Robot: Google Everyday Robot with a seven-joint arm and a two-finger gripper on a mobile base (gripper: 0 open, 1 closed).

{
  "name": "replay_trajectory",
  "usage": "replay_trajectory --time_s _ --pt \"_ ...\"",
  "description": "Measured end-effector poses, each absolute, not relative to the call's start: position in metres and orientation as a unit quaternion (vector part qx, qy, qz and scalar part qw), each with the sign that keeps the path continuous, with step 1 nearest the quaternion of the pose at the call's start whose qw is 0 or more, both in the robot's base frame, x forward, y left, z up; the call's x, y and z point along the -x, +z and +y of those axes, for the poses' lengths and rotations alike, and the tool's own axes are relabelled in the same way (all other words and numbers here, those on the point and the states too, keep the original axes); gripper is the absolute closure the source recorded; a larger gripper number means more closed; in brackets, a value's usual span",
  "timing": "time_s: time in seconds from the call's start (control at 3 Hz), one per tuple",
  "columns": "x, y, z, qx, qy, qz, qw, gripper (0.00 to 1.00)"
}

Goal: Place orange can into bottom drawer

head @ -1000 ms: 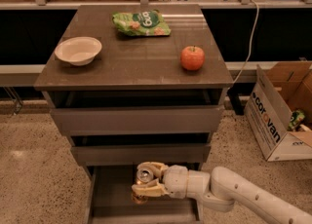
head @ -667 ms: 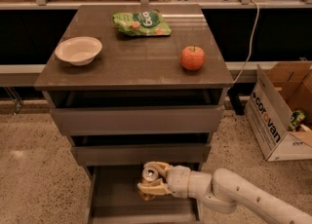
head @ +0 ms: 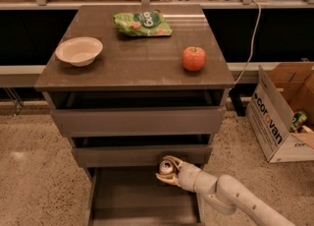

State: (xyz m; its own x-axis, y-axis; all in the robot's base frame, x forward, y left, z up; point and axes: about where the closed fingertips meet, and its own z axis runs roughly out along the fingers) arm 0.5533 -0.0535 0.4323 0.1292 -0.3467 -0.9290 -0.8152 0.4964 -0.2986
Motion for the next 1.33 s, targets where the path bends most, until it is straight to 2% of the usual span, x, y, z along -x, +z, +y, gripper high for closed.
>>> replay_trajectory --time_s 0.33,0.67,1.33 --pt "-0.557 0.426 -0.054 0.459 0.199 0.631 0.593 1.0" --pt "-0.556 0.392 -0.05 0.461 0.245 0.639 0.566 1.0" --pt "-0.539 0.298 -0.057 0.479 0.274 0.629 0.548 1.0"
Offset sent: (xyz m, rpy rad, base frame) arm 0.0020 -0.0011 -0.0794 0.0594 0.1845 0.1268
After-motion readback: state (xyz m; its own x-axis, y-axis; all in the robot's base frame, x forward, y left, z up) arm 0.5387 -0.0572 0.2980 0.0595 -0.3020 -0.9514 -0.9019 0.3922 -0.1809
